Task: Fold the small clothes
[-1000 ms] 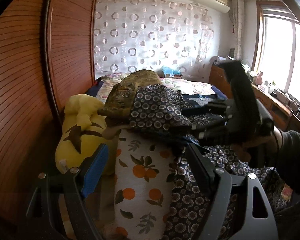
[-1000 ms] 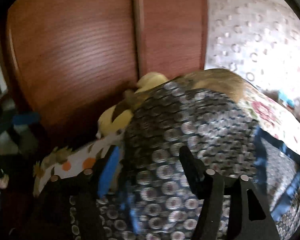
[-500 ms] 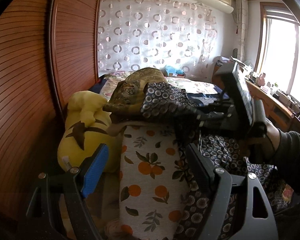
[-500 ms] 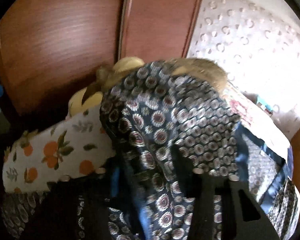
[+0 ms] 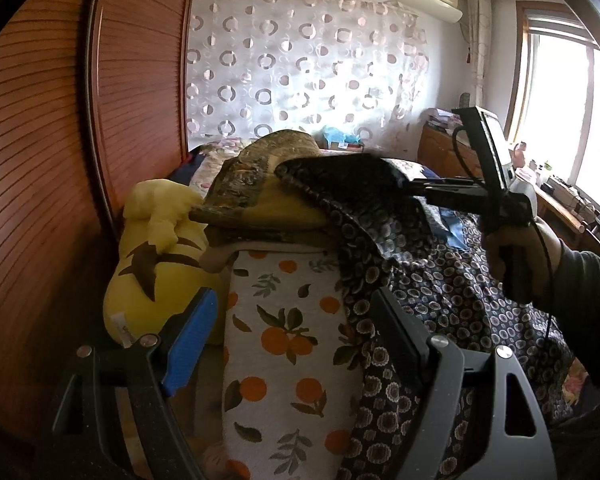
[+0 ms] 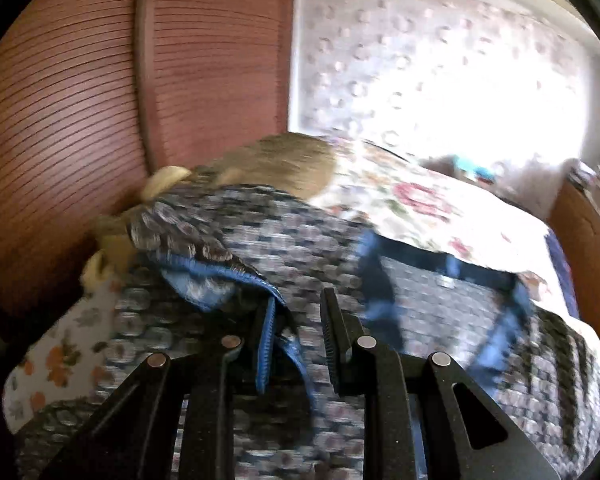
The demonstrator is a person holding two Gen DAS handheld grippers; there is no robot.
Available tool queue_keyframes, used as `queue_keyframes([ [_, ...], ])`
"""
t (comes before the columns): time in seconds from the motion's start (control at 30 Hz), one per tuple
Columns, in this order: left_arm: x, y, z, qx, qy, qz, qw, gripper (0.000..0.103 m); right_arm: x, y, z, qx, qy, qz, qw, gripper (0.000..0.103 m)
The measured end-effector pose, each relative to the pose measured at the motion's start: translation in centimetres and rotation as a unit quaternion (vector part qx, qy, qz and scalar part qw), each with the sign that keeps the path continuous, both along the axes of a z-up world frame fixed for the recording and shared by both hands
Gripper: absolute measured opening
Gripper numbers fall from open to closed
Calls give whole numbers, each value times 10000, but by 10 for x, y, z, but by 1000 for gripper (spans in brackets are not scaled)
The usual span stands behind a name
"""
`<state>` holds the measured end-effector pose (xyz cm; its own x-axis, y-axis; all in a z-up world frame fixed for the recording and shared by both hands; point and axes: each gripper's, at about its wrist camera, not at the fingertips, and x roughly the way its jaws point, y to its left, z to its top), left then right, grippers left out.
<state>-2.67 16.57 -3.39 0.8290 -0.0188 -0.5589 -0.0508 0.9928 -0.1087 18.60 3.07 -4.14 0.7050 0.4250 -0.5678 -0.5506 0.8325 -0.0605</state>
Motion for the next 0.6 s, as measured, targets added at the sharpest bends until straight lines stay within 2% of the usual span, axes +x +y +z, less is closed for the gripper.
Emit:
queue_keyframes([
  [0.03,3,-1,-1,-14,11,-15,10000,80,2,-3,2,-10,19,-89,10000,31],
  [0.13,13,-3,-3,-1,40,-75,10000,80,3,-14,4,5,137,-246,9996,41],
  [0.3,35,-10,-2,28,83,-211,9997,80,3,-22,9,-21,227,-172,9996,58],
  [0.6,85,-28,0,28,135,-482,9987,80,-20,-72,12,-126,297,64,9995,60],
])
